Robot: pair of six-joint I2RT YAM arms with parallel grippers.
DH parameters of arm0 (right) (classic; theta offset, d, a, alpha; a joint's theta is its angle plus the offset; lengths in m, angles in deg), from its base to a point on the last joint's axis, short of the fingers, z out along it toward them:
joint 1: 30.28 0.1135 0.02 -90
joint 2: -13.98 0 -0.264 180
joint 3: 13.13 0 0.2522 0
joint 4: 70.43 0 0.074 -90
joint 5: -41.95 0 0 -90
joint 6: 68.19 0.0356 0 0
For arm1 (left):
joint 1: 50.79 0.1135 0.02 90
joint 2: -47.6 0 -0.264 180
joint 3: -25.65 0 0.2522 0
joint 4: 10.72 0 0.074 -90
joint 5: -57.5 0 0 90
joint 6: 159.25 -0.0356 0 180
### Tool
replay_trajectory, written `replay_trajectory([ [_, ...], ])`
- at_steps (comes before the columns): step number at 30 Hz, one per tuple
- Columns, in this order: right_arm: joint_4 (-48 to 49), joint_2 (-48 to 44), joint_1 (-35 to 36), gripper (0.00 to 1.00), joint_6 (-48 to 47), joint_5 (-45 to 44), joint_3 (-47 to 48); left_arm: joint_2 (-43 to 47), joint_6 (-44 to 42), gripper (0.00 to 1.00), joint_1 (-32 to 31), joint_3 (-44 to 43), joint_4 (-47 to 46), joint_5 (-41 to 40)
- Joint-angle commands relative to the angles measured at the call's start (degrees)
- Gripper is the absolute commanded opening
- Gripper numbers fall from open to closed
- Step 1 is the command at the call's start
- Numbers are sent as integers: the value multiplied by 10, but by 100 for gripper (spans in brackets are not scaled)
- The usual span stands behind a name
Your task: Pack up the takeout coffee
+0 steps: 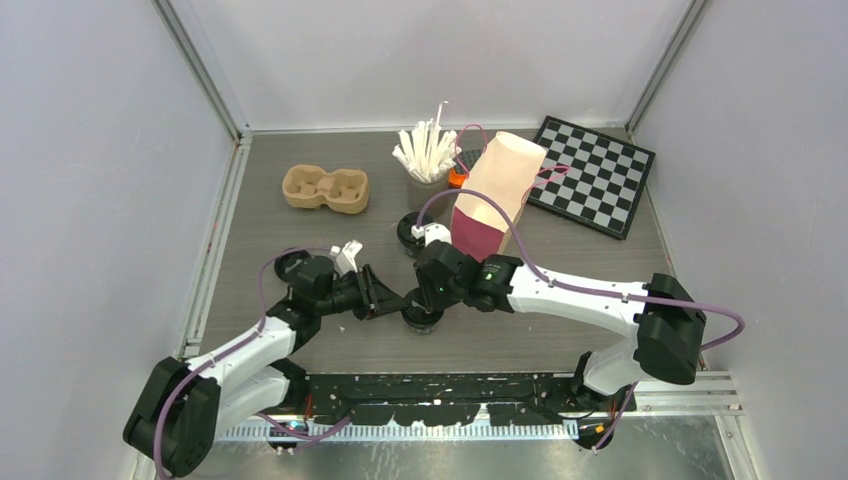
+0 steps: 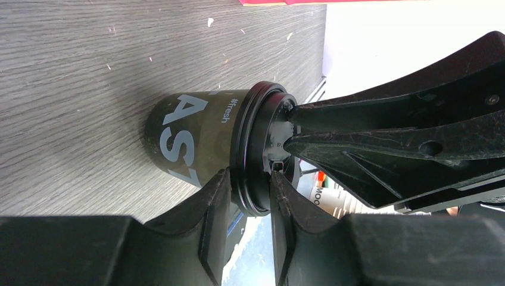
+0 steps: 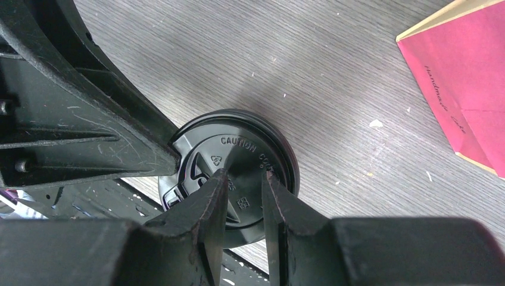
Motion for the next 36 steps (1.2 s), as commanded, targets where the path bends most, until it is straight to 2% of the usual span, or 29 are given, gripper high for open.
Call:
replay_trajectory([
  [1,-54,31,-1,33,20,16,-58,-17,-47,29,-10,22,104,-65],
  [8,-22,26,0,33,37,30,-100,4,-63,28,-24,25,201,-124],
  [15,-12,23,0,34,49,30,-124,-13,-68,27,-37,35,193,-140],
  [20,-3,20,0,33,52,37,-130,-14,-61,30,-39,24,171,-112],
  [28,-17,5,0,36,33,57,-79,53,-51,41,-39,-21,168,-83],
  [36,-59,-3,0,40,6,47,3,68,-60,45,-39,-38,194,-86],
])
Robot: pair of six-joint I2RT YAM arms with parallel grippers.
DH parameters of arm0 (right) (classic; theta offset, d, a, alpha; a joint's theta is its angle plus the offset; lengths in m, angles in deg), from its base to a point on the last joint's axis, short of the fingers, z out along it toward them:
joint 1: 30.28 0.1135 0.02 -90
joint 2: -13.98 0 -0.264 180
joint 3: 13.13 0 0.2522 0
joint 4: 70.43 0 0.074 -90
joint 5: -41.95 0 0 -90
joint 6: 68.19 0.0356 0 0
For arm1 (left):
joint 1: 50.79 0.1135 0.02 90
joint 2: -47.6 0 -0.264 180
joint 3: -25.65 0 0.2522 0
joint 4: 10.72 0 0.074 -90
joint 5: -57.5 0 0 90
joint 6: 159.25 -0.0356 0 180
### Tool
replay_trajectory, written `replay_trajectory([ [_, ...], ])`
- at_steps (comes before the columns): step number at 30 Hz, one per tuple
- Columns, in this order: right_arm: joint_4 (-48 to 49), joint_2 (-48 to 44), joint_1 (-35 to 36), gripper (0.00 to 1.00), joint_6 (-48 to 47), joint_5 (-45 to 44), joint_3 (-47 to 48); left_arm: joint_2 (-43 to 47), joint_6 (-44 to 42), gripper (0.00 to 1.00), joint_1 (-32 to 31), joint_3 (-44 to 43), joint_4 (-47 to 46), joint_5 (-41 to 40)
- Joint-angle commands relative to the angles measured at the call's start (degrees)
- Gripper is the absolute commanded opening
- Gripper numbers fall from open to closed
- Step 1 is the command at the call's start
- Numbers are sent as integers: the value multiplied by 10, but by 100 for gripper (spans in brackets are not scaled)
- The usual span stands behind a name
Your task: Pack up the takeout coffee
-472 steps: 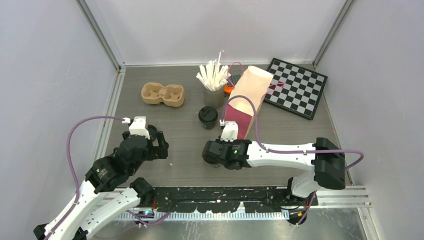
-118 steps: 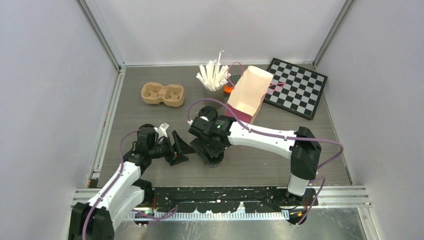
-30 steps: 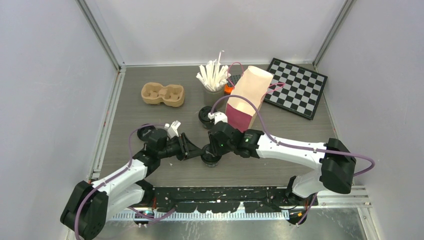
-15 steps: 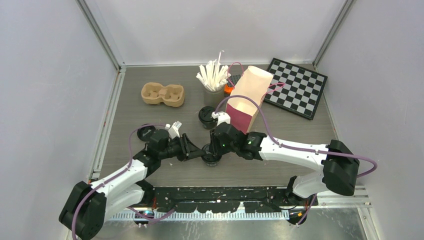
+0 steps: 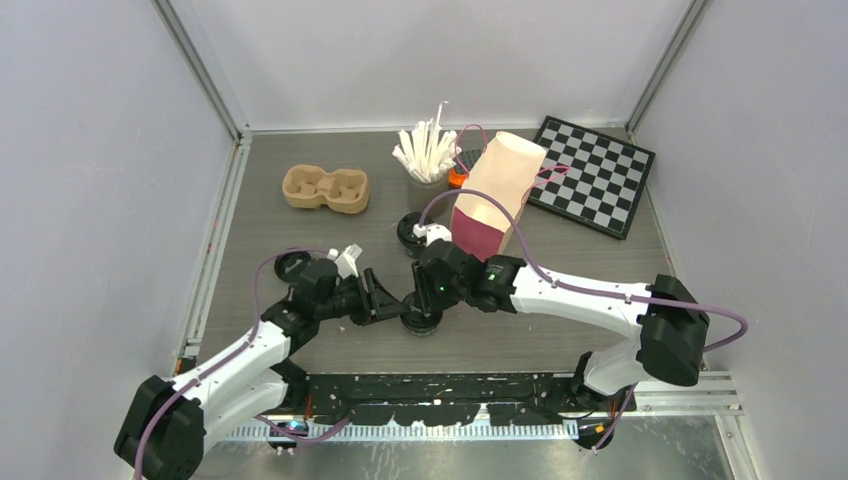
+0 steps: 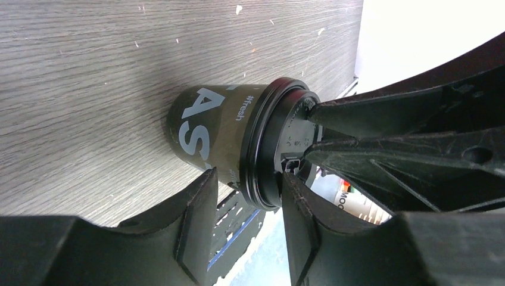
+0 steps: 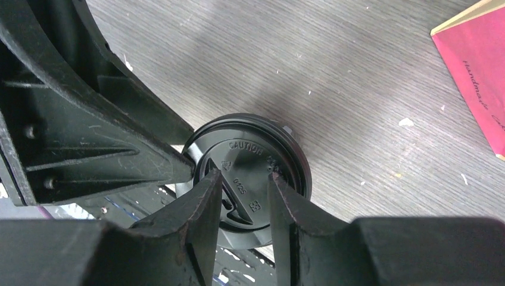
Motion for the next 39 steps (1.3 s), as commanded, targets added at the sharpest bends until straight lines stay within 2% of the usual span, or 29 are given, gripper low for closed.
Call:
replay_trajectory([
  [1,-111,17,4,42,-29,10,36,2,-24,45,-3,-13,59,-12],
  [7,-139,7,4,53,-40,-4,73,33,-11,47,-3,-12,70,-10],
  [11,-145,-15,4,61,-32,-1,68,45,-25,53,-3,-30,100,-23],
  [17,-118,-52,10,60,33,22,13,17,-67,58,-3,-71,133,-40],
  [20,-90,-73,20,64,73,16,-18,3,-82,59,-3,-92,148,-47],
  [25,-57,-99,23,65,120,-18,-50,-11,-86,61,-3,-104,133,-45],
  [34,71,-156,22,65,207,-38,-131,-79,-130,61,-3,-131,113,-25],
  [39,95,-161,22,65,230,-46,-152,-98,-135,61,-3,-133,100,-26],
])
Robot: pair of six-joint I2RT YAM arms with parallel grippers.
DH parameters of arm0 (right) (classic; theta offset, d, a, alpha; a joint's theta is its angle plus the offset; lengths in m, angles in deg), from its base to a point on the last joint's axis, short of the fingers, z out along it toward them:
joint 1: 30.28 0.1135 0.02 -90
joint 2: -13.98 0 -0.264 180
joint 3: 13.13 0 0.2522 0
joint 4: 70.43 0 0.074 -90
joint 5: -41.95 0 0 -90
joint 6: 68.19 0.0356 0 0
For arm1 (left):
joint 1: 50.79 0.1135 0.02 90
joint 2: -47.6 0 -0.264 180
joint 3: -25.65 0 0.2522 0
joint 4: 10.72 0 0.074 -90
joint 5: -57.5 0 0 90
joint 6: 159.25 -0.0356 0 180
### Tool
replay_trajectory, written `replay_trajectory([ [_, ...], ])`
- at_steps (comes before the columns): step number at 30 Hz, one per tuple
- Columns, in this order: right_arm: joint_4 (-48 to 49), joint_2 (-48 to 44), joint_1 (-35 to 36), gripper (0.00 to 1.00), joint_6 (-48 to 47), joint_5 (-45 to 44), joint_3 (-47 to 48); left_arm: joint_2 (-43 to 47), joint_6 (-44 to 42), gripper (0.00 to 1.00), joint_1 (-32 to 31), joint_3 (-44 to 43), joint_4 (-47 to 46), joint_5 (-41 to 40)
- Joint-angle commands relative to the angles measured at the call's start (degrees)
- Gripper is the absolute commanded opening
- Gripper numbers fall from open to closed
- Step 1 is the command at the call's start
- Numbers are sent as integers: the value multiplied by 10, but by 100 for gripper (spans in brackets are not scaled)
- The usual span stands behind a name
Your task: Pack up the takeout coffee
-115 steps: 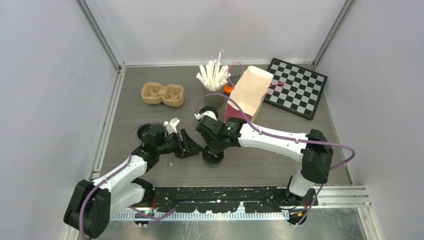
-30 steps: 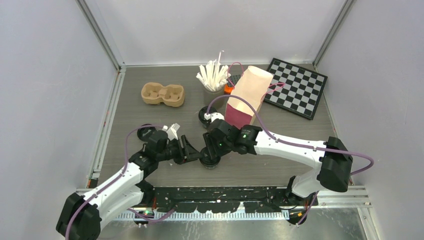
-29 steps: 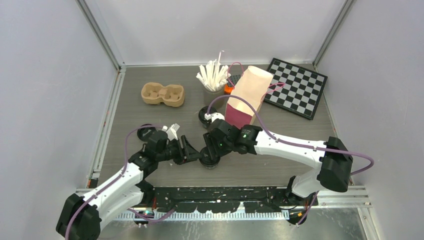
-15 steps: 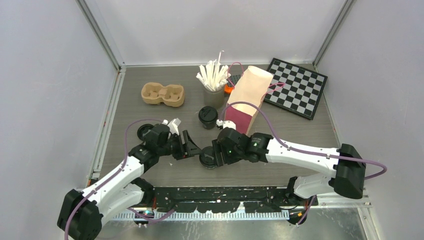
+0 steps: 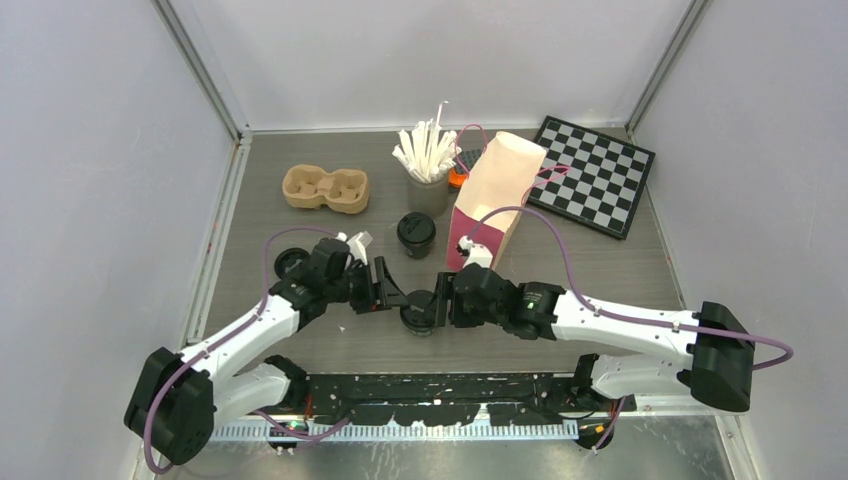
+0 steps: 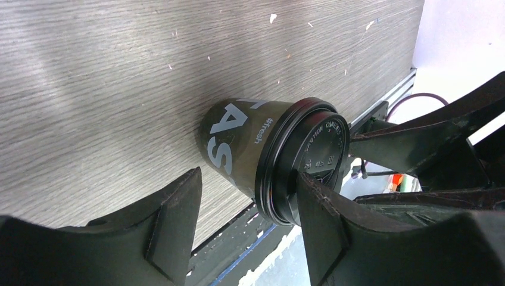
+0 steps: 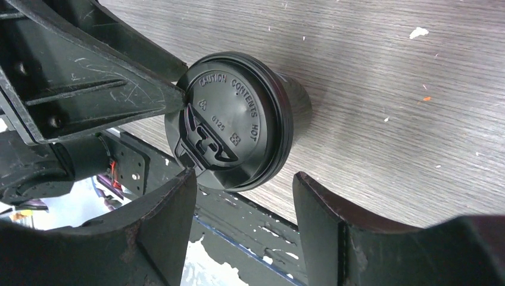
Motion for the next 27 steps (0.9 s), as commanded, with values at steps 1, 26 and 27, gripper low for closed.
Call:
replay_trajectory([
  [1,64,-12,2,65,43,-26,-13,-9,-24,60,-3,-18,-32,3],
  [26,94,0,0,59,56,-33,-55,-91,-48,68,-3,-44,-118,50],
  [27,94,1,0,59,56,-32,-55,-97,-48,67,-3,-46,-118,49],
])
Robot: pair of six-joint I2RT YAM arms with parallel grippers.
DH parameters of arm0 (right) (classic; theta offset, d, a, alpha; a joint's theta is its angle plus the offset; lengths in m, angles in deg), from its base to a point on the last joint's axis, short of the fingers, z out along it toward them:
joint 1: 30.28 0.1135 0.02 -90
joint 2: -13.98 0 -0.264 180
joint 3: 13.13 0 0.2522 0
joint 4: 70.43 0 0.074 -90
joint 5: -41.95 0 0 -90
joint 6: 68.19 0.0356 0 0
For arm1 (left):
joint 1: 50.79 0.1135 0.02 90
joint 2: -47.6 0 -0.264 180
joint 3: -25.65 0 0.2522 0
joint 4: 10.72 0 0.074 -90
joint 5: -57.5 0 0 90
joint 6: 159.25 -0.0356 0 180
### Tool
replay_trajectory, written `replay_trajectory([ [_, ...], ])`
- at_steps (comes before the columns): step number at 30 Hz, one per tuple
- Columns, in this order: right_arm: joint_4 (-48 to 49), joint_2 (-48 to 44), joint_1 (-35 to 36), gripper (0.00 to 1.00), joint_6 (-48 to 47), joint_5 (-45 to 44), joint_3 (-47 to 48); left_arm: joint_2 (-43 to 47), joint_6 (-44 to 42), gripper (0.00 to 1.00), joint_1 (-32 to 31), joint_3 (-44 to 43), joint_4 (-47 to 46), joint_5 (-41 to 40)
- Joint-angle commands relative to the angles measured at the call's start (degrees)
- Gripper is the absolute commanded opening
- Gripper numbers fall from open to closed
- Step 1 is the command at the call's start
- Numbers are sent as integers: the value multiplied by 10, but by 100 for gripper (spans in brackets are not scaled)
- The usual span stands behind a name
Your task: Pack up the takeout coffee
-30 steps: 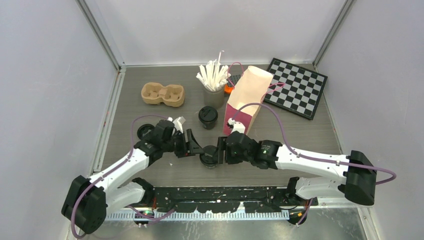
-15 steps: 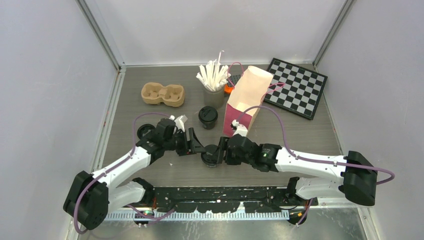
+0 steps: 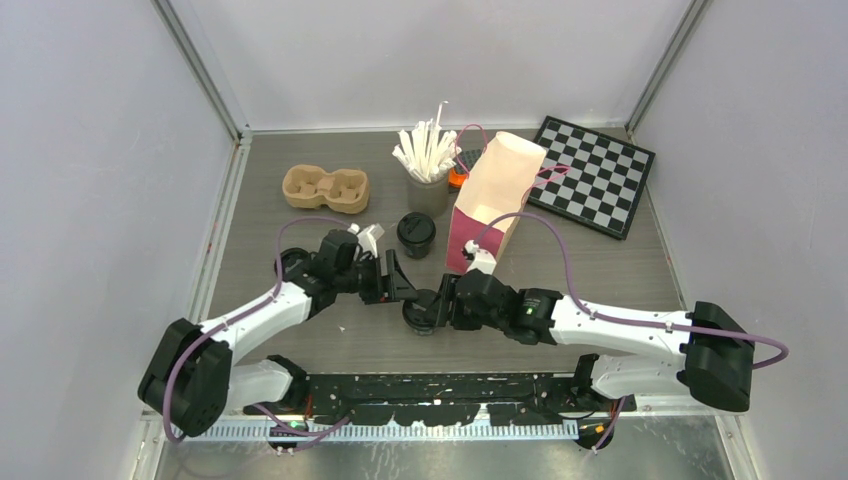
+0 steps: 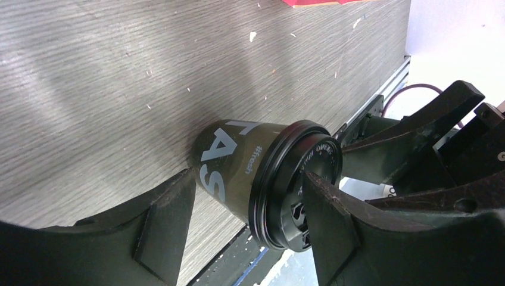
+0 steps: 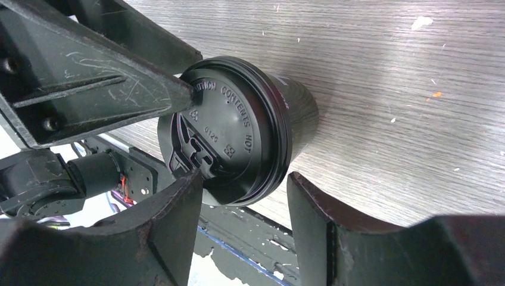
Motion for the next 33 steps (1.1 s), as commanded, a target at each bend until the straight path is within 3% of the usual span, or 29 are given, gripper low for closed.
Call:
replay_trajectory([
  [1,25,3,1,57,-1,-18,-5,-22,-17,66,-3,-24,-39,10],
  [8,67,-1,0,52,25,-6,-71,-42,-25,51,-2,8,-10,-34],
  [16,100,-7,1,47,47,-8,-136,-39,-25,45,-3,47,-9,-64],
  [20,107,-7,0,46,49,-5,-143,-45,1,44,-3,75,-79,-22],
  [24,50,-25,1,51,16,-14,-96,-16,-4,50,-3,39,-47,-11],
  [29,-44,-55,0,62,-29,-40,-19,40,-40,65,-3,-40,73,-25],
  [31,-72,-66,1,68,-38,-44,-1,50,-69,70,-3,-77,128,-39],
  [33,-95,-81,0,81,-45,-42,10,56,-100,78,-3,-114,181,-53],
])
